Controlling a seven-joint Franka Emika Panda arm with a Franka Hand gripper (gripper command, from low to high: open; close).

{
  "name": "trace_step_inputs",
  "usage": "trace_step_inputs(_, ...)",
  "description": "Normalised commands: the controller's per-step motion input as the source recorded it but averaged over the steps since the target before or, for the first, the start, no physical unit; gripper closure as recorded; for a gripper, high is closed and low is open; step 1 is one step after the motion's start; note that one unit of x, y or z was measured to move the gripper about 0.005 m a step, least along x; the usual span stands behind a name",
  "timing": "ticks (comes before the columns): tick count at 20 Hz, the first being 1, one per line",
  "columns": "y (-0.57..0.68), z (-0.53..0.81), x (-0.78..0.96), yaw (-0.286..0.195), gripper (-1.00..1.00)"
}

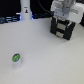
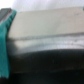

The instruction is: Open the kcup holder, insert the kcup into the holder, and close the kcup holder

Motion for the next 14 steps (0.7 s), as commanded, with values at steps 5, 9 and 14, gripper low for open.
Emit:
trace_step_inputs(5, -0.25, 0.14, 1.00, -0.030, 1.00)
trace_step_inputs(9, -0.25, 0.20, 0.99, -0.033, 1.00)
trace_step_inputs(14, -0.22, 0.16, 0.98, -0.027, 1.00)
